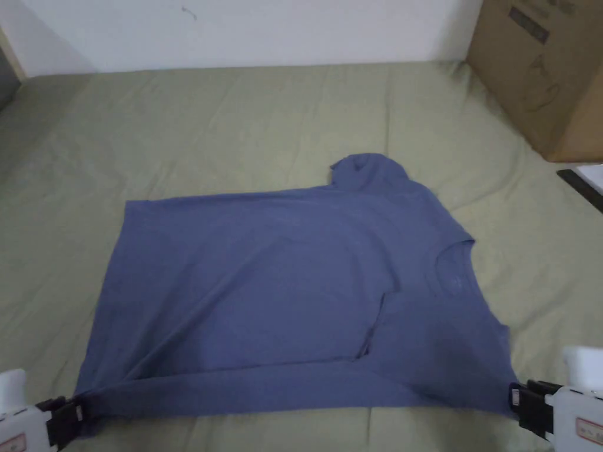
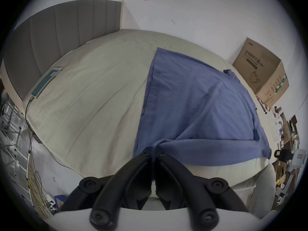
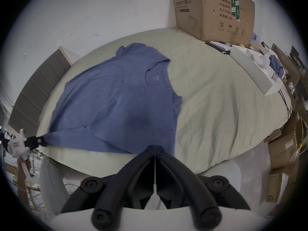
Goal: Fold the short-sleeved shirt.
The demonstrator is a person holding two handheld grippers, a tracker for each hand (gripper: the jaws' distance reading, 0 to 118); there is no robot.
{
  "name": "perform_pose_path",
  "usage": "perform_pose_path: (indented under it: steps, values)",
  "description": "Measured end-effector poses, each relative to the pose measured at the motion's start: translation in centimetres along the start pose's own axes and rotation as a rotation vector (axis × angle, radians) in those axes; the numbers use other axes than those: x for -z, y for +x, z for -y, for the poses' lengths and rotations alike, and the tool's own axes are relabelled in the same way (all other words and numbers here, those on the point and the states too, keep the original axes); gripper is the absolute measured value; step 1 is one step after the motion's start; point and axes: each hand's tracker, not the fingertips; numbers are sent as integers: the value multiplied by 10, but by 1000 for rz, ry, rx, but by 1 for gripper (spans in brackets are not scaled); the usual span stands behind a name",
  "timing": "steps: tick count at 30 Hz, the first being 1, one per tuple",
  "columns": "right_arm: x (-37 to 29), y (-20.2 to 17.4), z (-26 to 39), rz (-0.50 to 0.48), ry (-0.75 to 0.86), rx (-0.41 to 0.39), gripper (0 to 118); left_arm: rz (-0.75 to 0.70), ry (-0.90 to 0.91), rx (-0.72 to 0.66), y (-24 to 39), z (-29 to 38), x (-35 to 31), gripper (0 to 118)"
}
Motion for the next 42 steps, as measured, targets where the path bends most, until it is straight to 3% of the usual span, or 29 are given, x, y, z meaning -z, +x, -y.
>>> perform_pose_path:
  steps: [2,3,5,8,9,10,11,12,15,27,31,33,37,38,39,40,41,42]
  values:
    - [5,1,-4,62,-14,-28,77,-11,-1,16,4,-3,-4,2]
    - [10,2,-6,77,-20,-42,89,-19,-1,26,6,-4,-7,2]
    - [22,5,-10,87,-21,-60,90,-26,0,37,9,-5,-8,2]
    - [50,13,-18,58,-111,-45,86,-33,-2,52,13,-6,-9,2]
    - [57,14,-20,57,-136,-40,77,-36,-4,57,14,-6,-9,1]
    - [63,13,-21,60,-146,-54,56,-40,-7,62,15,-5,-8,2]
    - [68,11,-21,60,-162,-58,22,-44,-10,64,14,-6,-9,2]
    - [67,8,-21,51,-154,-53,11,-45,-12,62,14,-6,-9,2]
    - [56,-4,-22,83,-112,-107,6,-44,-21,47,11,-6,-10,2]
    - [11,-15,-72,42,22,-137,6,-40,33,65,19,-51,-18,2]
    - [45,-13,-119,29,10,-102,6,-62,32,92,26,-89,13,2]
    - [76,-7,-139,-2,-51,-52,6,-77,-13,88,27,-103,39,2]
    - [138,-6,-158,43,-207,-50,6,-99,-110,134,32,-118,89,2]
    - [147,-6,-159,43,-237,-46,6,-117,-107,126,33,-120,93,6]
    - [152,-5,-161,30,-259,-50,15,-118,-99,120,34,-120,96,17]
    - [152,-6,-161,55,-260,-49,33,-125,-98,105,33,-122,97,37]
    - [147,-6,-160,72,-228,-56,58,-134,-106,87,31,-123,97,74]
    - [141,-4,-160,64,-205,-71,78,-135,-109,69,29,-123,93,99]
